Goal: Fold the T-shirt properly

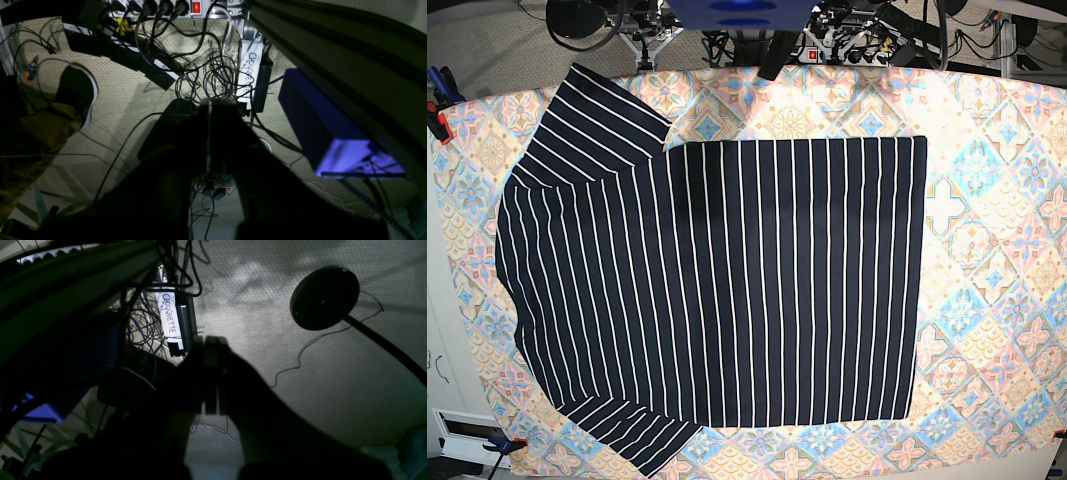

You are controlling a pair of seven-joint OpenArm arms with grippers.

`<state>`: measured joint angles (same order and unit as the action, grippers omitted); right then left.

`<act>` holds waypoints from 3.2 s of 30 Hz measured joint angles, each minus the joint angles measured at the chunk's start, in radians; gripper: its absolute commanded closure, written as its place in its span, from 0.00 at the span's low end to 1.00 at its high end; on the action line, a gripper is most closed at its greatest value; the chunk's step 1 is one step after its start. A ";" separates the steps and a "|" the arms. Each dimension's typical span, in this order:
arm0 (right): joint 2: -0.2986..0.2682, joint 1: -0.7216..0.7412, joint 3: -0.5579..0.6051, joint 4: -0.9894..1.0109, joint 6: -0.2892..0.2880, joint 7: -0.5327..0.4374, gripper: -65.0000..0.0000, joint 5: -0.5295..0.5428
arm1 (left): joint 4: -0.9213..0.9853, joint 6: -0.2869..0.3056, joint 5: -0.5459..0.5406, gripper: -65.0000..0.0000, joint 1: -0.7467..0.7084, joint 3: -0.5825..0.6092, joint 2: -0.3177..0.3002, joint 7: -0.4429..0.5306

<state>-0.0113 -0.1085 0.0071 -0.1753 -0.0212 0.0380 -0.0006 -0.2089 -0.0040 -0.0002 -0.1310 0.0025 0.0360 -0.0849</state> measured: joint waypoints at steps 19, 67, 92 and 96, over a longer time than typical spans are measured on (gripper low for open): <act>0.000 0.000 0.000 0.000 0.000 0.000 1.00 0.000 | 0.000 0.000 0.000 1.00 0.000 0.000 0.000 0.000; -0.163 -0.610 -0.003 -0.755 0.002 0.006 1.00 0.003 | -0.963 -0.001 -0.006 1.00 -0.697 -0.005 -0.058 0.005; -0.188 -0.906 -0.249 -1.344 -0.004 0.016 1.00 0.006 | -1.721 0.000 -0.340 1.00 -0.978 -0.005 -0.079 -0.096; -0.185 -0.917 -0.268 -1.394 -0.003 0.017 1.00 0.007 | -1.739 -0.010 -0.452 1.00 -0.929 -0.006 -0.100 -0.106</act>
<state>-0.1963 -1.0260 -0.2611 -1.5692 -0.0238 0.0551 0.0063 -1.9480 -0.0143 -0.4519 -1.0595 -0.0032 -0.0635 -0.1909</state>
